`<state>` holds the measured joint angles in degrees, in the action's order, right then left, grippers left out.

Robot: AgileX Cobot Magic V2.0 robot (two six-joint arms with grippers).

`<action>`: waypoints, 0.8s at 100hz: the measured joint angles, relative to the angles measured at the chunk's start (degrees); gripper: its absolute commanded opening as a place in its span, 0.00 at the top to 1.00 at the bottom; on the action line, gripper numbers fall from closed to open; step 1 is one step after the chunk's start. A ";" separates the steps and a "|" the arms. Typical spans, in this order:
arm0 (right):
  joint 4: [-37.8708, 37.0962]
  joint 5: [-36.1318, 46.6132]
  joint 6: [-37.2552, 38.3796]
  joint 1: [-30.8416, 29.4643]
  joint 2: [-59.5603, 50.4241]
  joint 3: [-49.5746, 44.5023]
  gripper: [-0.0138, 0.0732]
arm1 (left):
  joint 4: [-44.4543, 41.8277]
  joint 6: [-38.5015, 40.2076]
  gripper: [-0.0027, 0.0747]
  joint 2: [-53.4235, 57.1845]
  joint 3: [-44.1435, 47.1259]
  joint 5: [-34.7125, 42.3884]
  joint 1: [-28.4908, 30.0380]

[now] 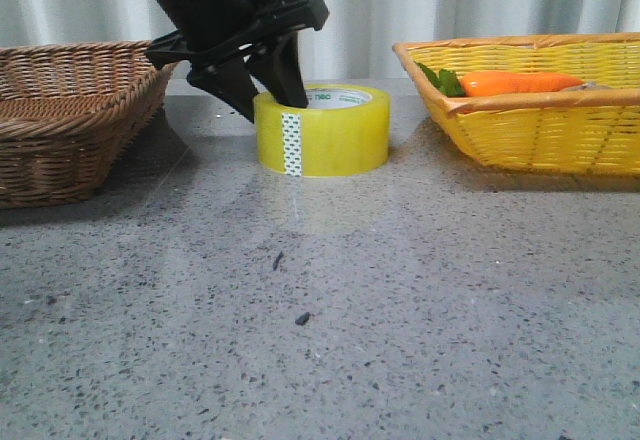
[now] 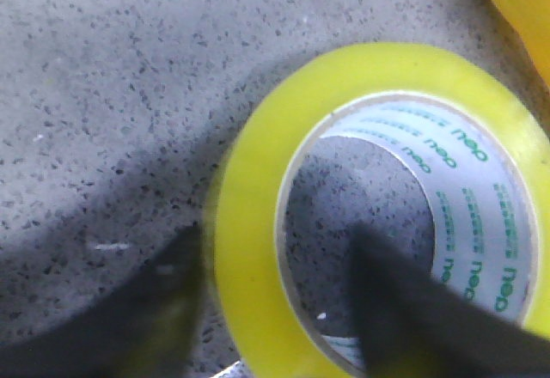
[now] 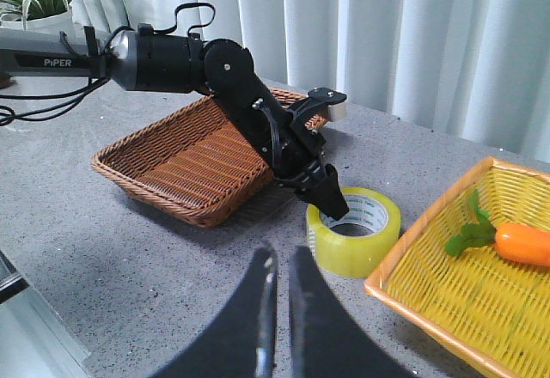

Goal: Transfer tape with both arms
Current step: 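Lower the left gripper onto the tape roll rim and grasp it, then lift the tape roll and carry it into the brown wicker basket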

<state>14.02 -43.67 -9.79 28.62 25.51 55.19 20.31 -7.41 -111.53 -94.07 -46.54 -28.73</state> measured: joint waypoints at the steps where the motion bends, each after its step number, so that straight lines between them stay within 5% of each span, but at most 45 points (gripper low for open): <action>1: 0.00 0.00 0.00 0.00 0.00 0.00 0.90 | 0.00 0.00 0.93 0.00 0.00 0.14 0.00; 3: 0.00 0.00 0.00 0.00 0.00 0.00 0.90 | 0.00 0.00 0.99 0.00 0.00 0.42 0.00; 36: 0.00 0.00 0.00 0.00 0.00 0.00 0.90 | -0.81 -0.29 0.99 0.00 -2.80 -1.26 0.14; 80: 0.00 0.00 0.00 0.00 0.00 0.00 0.90 | -2.11 -0.29 0.99 3.22 -29.09 -10.78 8.24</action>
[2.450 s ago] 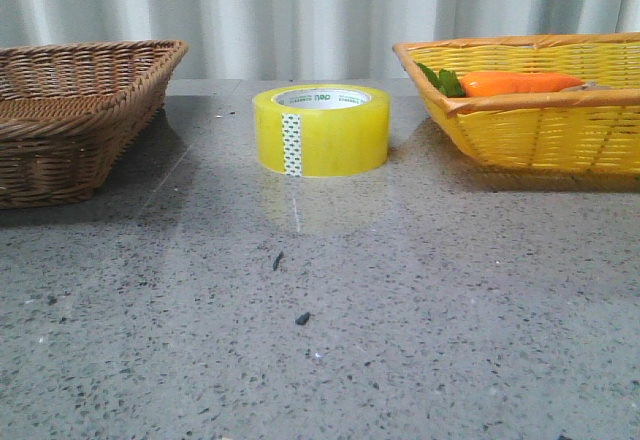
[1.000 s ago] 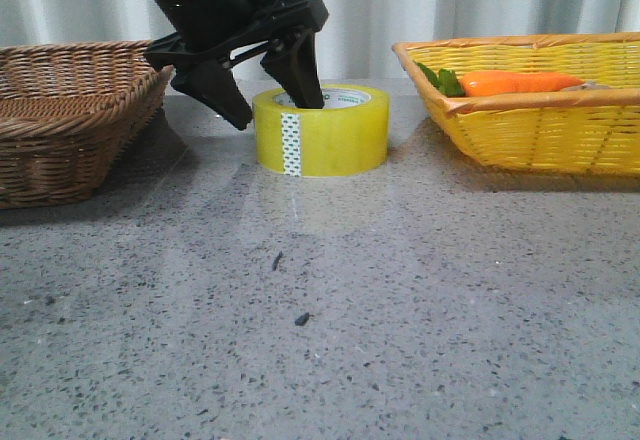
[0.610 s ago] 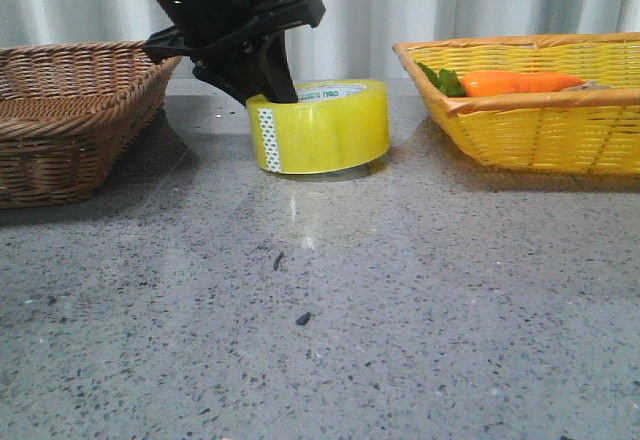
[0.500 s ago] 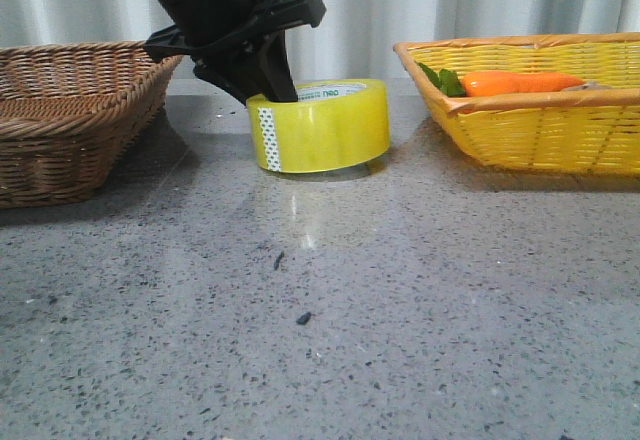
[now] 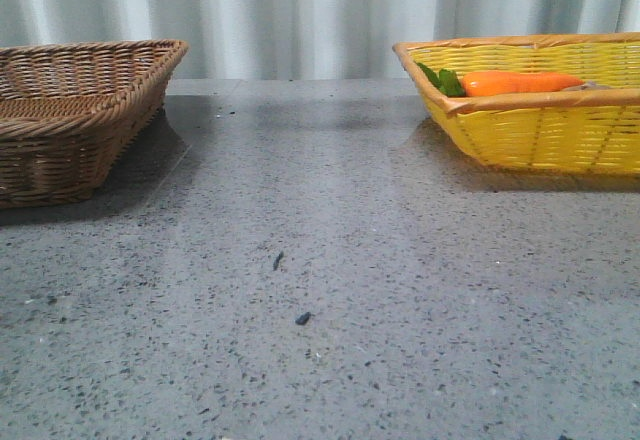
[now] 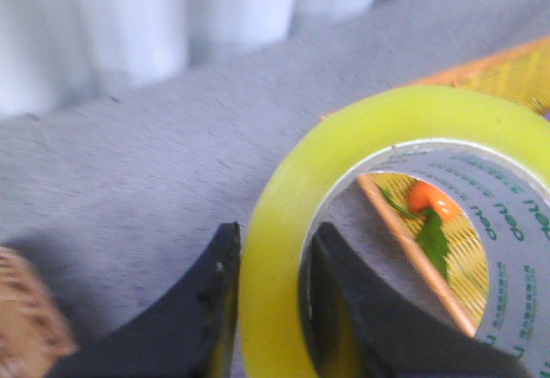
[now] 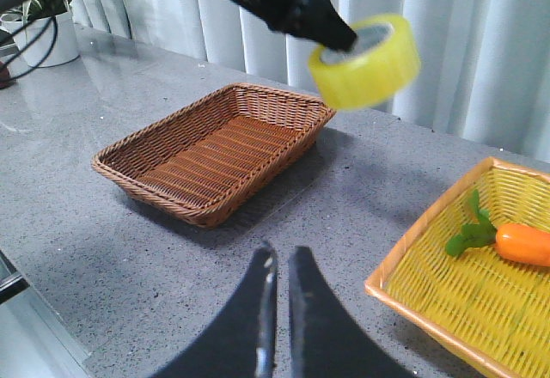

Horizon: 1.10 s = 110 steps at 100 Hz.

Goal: Transfer tape with both arms
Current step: 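Lift the tape roll and carry it into the brown wicker basket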

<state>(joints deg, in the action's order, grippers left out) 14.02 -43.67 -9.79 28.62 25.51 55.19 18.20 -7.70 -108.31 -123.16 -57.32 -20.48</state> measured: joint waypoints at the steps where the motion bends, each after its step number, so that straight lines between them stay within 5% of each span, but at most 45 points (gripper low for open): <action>1: 0.00 0.00 0.00 0.00 0.00 0.00 0.90 | -0.40 0.00 0.99 0.00 -0.65 -0.38 0.24; 35: 0.00 1.25 0.00 0.00 0.00 0.00 0.90 | -11.91 1.60 0.99 0.13 -3.11 -15.25 12.06; 77: 0.00 2.48 0.09 0.00 0.00 -1.99 0.90 | -12.91 2.10 0.98 -0.11 11.60 -15.60 17.97; 110: 0.00 3.32 0.09 0.00 0.00 -2.12 0.90 | -14.63 5.28 0.37 -0.13 17.31 -14.58 17.97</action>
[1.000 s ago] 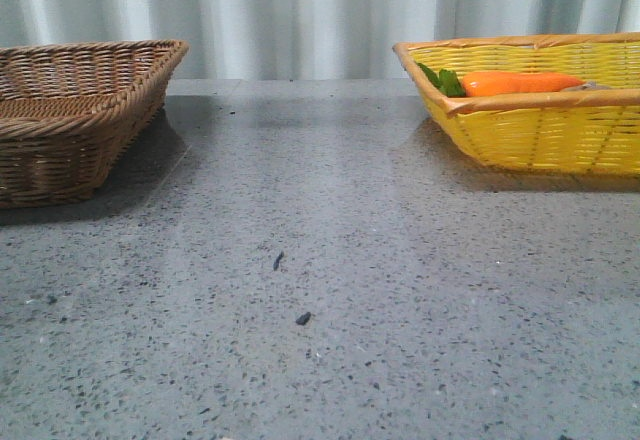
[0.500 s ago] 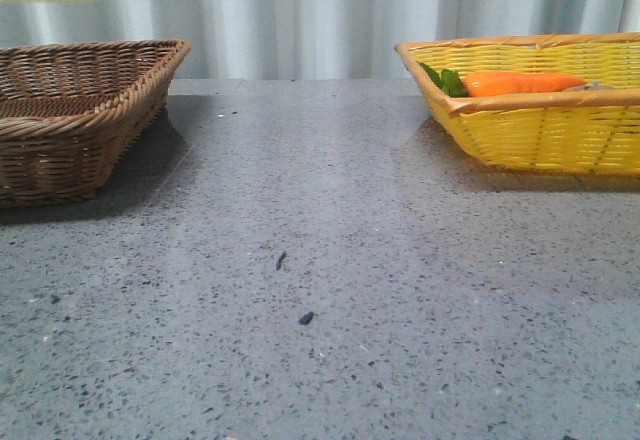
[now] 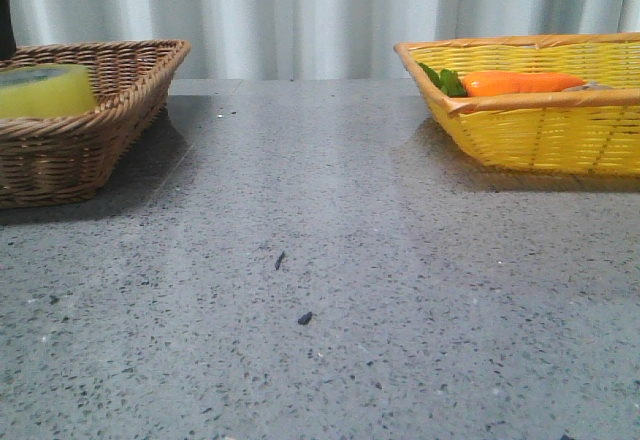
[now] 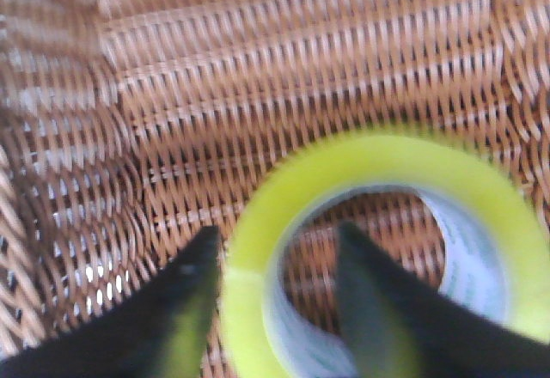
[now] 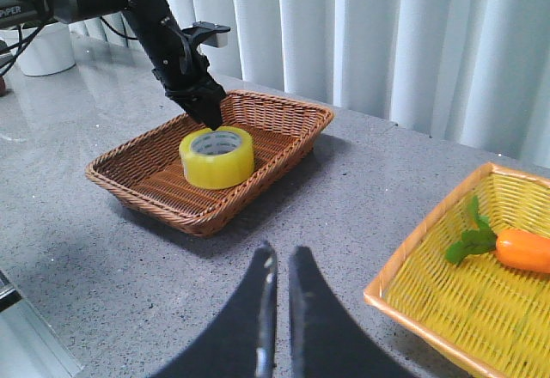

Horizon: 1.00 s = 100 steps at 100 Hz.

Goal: Transfer tape with both arms
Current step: 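Lift the tape roll and carry it into the brown wicker basket, then open the left gripper to release the tape in the basket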

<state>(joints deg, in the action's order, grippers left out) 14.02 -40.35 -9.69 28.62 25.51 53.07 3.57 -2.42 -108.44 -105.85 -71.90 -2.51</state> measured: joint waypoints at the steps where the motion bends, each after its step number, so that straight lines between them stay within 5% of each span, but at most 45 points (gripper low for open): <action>1: 0.00 0.00 0.00 0.00 0.00 0.00 0.90 | 0.02 0.18 0.36 0.00 0.00 0.00 0.00; 16: 0.00 0.00 0.00 0.00 0.00 0.00 0.90 | 2.64 1.13 0.38 1.78 0.09 2.02 0.00; 47: -3.78 1.00 0.00 0.00 -1.56 -2.63 0.90 | 1.08 1.43 0.63 18.03 5.86 21.64 -8.44; 74: -14.02 8.38 0.00 0.00 -11.71 -10.78 0.90 | -1.94 1.43 0.74 41.90 35.02 45.73 -19.95; 100: -18.99 5.25 0.00 0.00 -17.19 -13.62 0.90 | 2.92 1.43 0.93 57.91 64.34 53.16 -25.89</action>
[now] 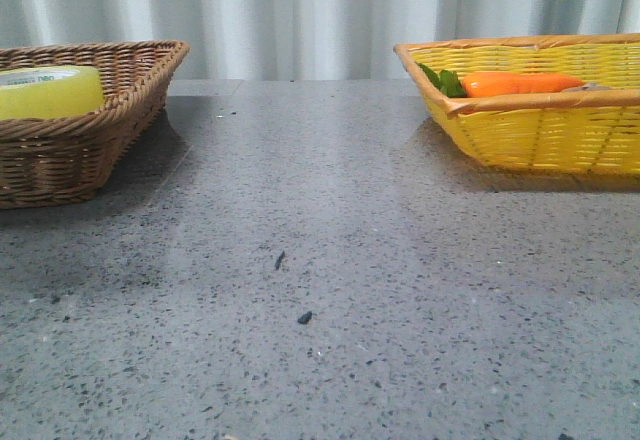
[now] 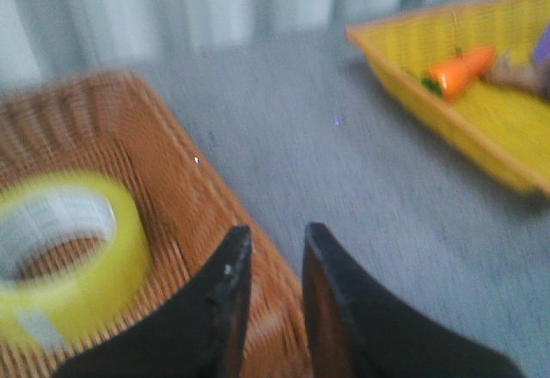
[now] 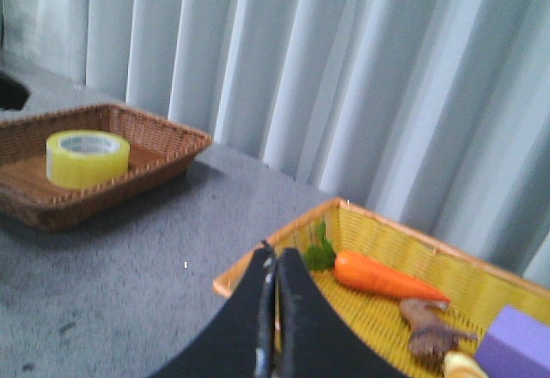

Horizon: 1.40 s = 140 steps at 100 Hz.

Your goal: Transfer tape with both arms

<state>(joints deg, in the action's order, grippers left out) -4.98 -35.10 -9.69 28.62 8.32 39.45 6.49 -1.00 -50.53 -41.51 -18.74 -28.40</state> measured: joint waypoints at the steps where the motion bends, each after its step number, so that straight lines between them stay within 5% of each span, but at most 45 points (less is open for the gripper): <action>1: 0.00 -0.22 0.00 0.00 0.07 0.00 0.90 | 0.31 0.00 0.94 0.26 1.10 0.01 0.00; 22: -0.58 -3.37 0.00 0.00 -0.02 -0.09 0.90 | 6.40 0.00 0.99 7.75 9.61 2.33 -0.10; 90: -0.71 -3.90 0.00 0.00 -0.02 -0.09 0.90 | 5.59 -1.48 0.99 12.52 11.93 4.80 -2.32; 119: -0.71 -3.93 0.00 0.00 -0.02 -0.09 0.90 | -2.48 -6.13 0.99 32.78 30.09 20.03 -0.63; 140: -0.71 -3.93 0.00 0.00 -0.02 -0.09 0.90 | -1.03 -6.13 0.99 47.13 39.52 16.36 7.89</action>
<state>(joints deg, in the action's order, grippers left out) -5.69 -39.03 -9.69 28.62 8.29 39.36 5.46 -7.13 -3.40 -1.99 -2.38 -20.51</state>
